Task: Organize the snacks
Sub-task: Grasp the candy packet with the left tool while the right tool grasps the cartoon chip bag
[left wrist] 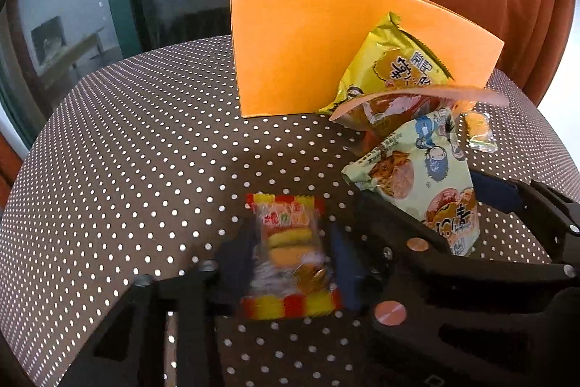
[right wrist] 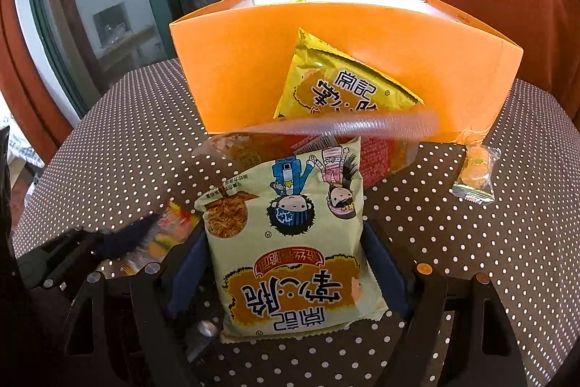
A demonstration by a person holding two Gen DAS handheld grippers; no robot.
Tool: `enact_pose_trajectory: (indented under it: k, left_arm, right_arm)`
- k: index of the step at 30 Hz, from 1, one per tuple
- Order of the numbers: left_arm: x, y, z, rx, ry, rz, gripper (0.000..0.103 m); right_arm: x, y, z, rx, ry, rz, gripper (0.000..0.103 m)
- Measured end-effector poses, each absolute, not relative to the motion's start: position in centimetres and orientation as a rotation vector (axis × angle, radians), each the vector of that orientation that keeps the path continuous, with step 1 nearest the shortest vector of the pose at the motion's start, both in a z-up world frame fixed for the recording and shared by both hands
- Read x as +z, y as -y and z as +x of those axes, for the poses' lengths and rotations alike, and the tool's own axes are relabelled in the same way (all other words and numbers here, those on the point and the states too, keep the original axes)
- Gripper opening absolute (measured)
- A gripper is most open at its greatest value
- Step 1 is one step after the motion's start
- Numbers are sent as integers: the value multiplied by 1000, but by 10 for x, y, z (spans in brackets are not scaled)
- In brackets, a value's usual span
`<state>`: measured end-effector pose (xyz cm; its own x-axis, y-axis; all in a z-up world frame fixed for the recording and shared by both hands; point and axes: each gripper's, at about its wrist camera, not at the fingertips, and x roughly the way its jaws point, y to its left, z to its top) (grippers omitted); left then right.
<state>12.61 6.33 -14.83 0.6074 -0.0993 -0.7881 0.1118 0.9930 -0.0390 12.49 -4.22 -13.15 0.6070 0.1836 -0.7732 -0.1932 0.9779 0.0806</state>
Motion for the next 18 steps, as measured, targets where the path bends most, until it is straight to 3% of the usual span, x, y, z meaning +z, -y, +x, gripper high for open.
enact_pose_trajectory:
  k: [18]
  left_arm:
    - [-137,-42,71,-117,-879,-53,32]
  right_arm:
    - [-126,54,111,230,-900,8,81]
